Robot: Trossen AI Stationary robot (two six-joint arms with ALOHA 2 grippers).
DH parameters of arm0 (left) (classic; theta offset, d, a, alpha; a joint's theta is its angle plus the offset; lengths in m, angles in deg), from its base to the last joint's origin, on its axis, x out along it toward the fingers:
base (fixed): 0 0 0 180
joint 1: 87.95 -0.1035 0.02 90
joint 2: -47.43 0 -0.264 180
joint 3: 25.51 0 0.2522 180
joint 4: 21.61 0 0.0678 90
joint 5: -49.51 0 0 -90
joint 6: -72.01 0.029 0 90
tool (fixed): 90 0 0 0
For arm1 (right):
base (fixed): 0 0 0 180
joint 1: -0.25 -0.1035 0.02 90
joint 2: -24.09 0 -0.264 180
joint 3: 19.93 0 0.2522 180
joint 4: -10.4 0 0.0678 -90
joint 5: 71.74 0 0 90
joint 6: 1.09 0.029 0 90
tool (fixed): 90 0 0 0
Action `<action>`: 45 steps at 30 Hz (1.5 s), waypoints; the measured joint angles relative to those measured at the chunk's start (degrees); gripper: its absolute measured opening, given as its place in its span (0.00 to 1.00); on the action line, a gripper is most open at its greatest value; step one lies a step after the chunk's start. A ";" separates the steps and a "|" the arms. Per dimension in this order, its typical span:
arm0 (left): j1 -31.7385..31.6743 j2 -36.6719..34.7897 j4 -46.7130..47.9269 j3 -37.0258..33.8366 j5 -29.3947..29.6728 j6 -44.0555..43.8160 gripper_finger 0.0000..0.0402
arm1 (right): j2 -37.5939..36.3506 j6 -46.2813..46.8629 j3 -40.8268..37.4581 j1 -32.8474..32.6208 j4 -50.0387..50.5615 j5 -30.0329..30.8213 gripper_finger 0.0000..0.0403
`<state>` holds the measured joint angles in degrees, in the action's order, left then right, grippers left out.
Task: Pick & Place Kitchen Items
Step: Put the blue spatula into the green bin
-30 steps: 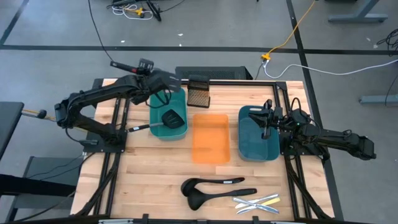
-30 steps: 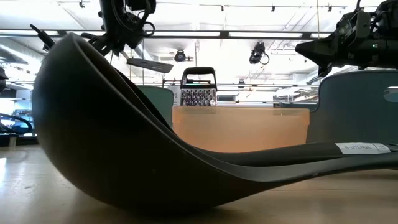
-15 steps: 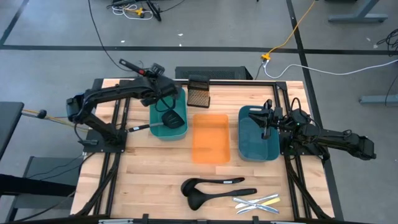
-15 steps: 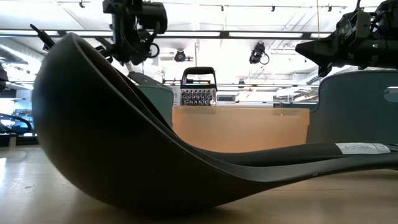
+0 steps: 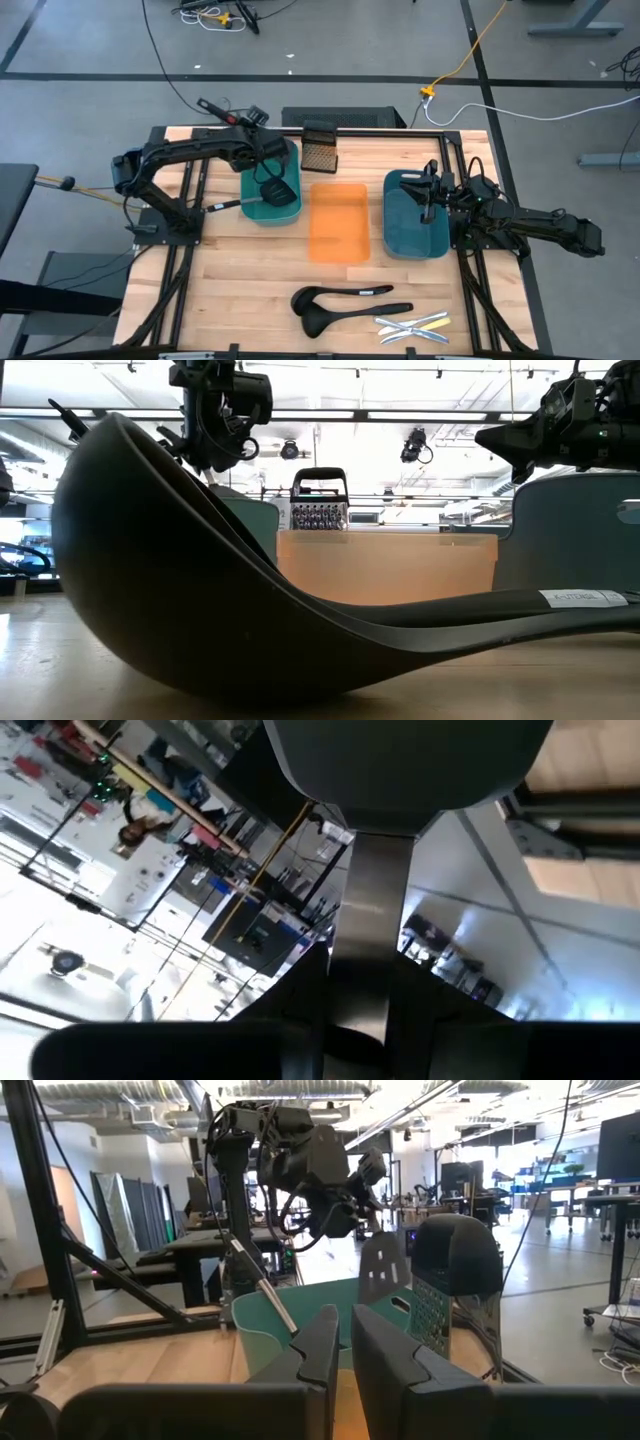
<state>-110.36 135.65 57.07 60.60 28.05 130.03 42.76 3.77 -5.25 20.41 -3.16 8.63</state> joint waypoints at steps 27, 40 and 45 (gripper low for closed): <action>4.14 7.53 4.05 0.02 0.86 -1.97 0.18 | -0.01 0.51 0.01 0.00 -0.06 -0.39 0.11; 5.64 12.96 3.81 0.02 0.63 -2.36 0.18 | -0.01 0.42 0.01 0.01 -0.06 -0.33 0.11; 6.60 14.23 3.72 0.02 -0.67 -2.66 0.18 | 0.00 0.37 -0.01 0.00 -0.06 -0.31 0.11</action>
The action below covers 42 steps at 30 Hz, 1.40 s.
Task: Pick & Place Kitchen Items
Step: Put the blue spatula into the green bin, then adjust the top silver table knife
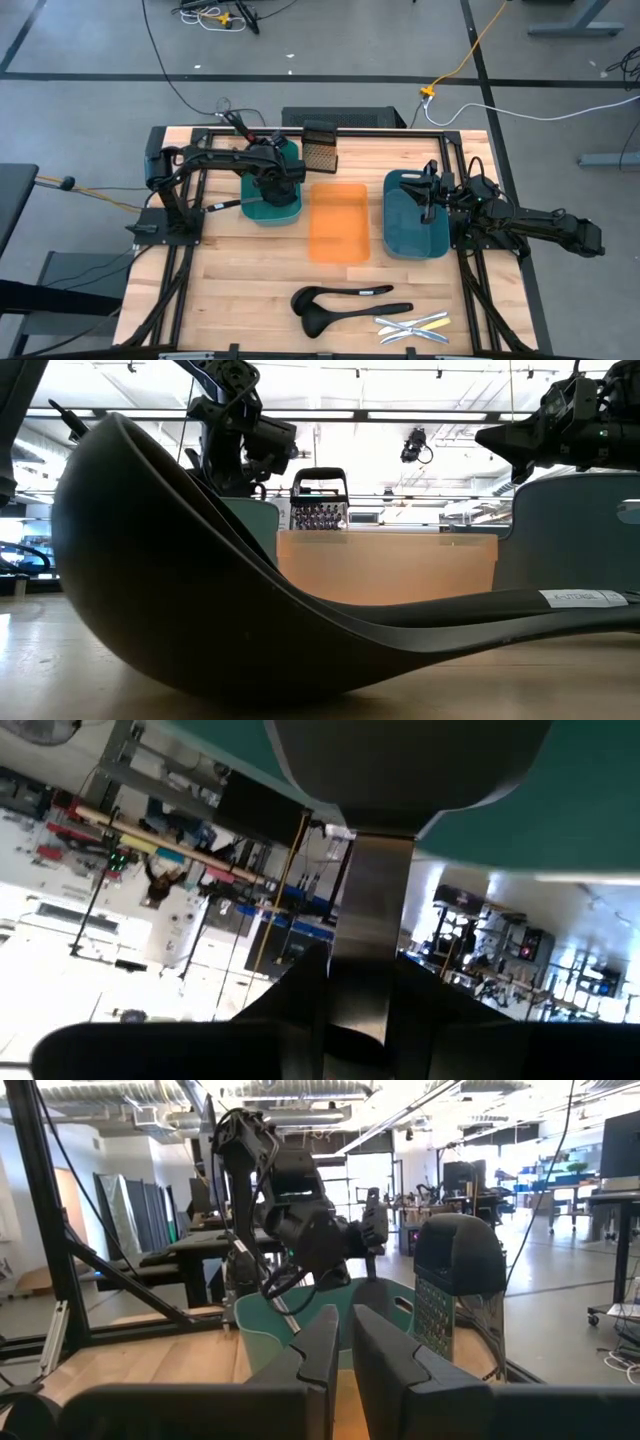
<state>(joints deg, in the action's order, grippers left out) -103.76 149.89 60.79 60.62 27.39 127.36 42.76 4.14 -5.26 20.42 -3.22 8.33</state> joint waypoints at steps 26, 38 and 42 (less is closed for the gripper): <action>-0.03 -0.12 1.01 -0.02 3.38 -2.45 0.32 | -0.02 -0.04 0.01 0.00 -0.02 0.04 0.11; -0.09 -8.08 2.04 0.00 2.39 -8.50 0.25 | 0.00 -0.15 0.01 0.01 0.00 0.04 0.11; -0.09 -11.13 1.88 0.00 -6.07 -18.06 0.18 | -0.02 -0.13 0.00 0.00 0.00 0.02 0.11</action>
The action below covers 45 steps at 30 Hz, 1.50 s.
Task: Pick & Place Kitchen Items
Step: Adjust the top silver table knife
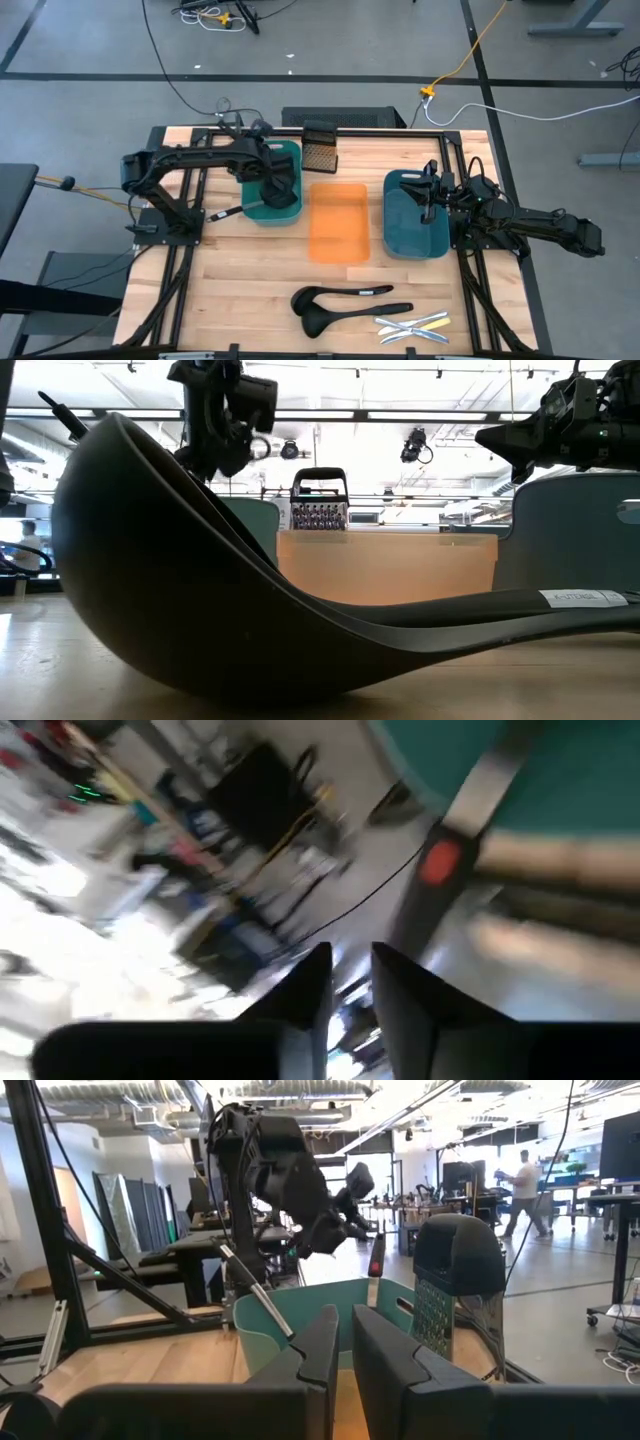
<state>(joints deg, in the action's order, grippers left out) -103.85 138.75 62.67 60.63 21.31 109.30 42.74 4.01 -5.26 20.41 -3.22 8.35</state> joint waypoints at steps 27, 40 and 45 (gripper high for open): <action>-5.05 -53.64 -55.05 -26.23 -58.52 -34.91 0.01 | 0.02 0.44 0.00 0.00 0.04 -0.11 0.11; -9.27 -62.42 -77.09 -49.89 -69.54 -42.25 0.00 | 0.00 0.40 0.02 -0.02 0.38 -0.07 0.11; -9.25 -68.47 -79.49 -54.32 -68.29 -39.64 0.00 | 0.00 0.39 0.02 -0.02 0.93 -0.07 0.09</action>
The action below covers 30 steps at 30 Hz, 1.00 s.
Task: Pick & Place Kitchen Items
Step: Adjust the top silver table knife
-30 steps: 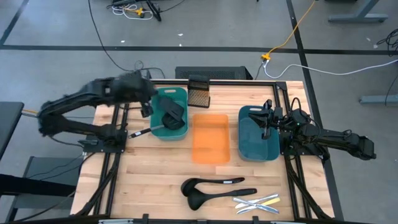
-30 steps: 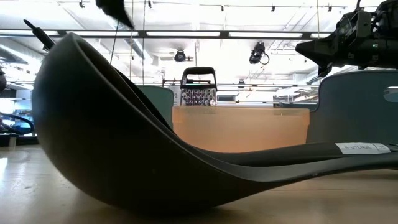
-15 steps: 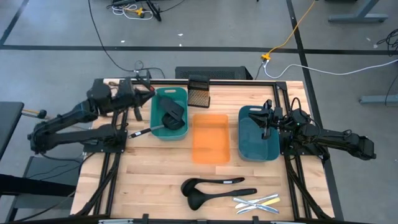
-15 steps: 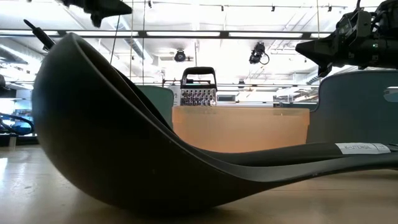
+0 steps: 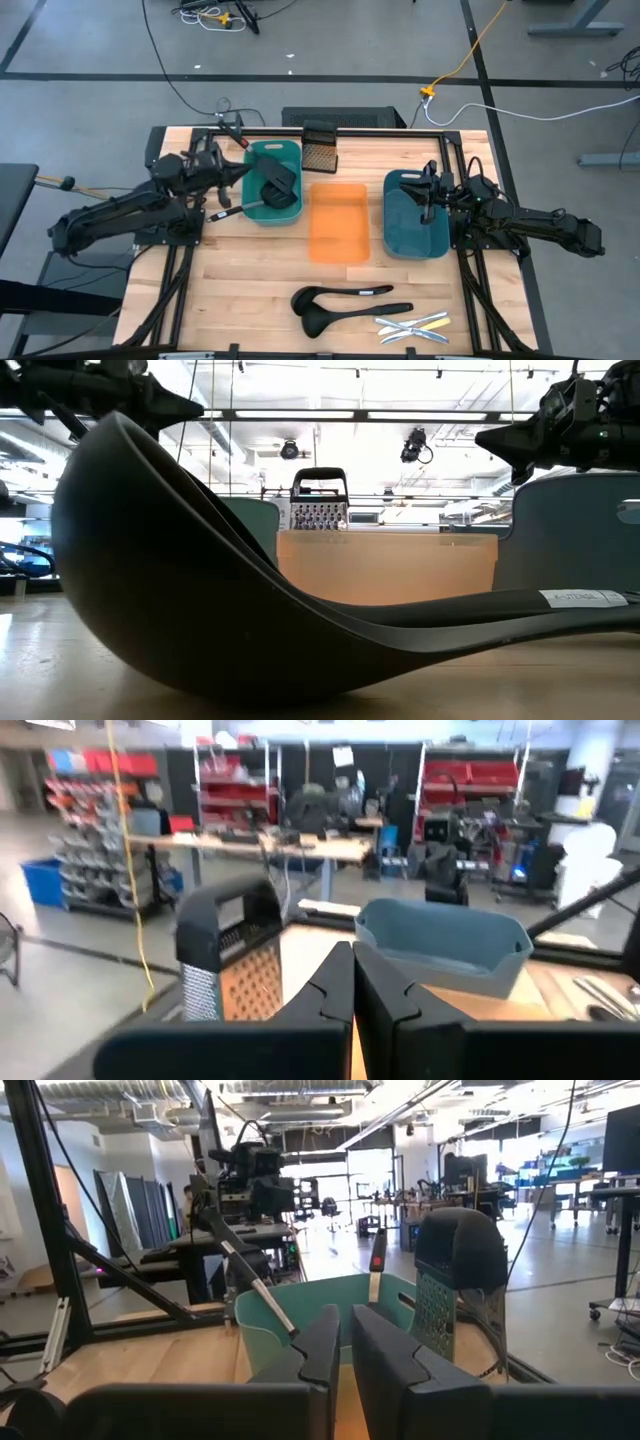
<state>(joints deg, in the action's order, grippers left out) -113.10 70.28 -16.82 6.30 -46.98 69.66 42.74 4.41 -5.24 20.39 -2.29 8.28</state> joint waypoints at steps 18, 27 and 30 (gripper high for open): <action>-0.01 -7.26 -2.38 -9.28 0.88 -0.33 0.01 | 1.39 3.52 12.15 -2.64 15.12 -2.50 0.01; 0.01 -7.26 -5.18 -9.26 0.91 -0.45 0.02 | 12.89 5.23 37.67 -18.71 54.00 1.61 0.01; 0.01 -7.26 -5.14 -9.26 1.35 -0.46 0.02 | 17.14 7.76 42.86 -25.97 61.87 5.22 0.02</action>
<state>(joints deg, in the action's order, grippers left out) -113.10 63.02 -21.96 -2.96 -45.63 69.20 59.88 12.16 37.62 -5.58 59.58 13.50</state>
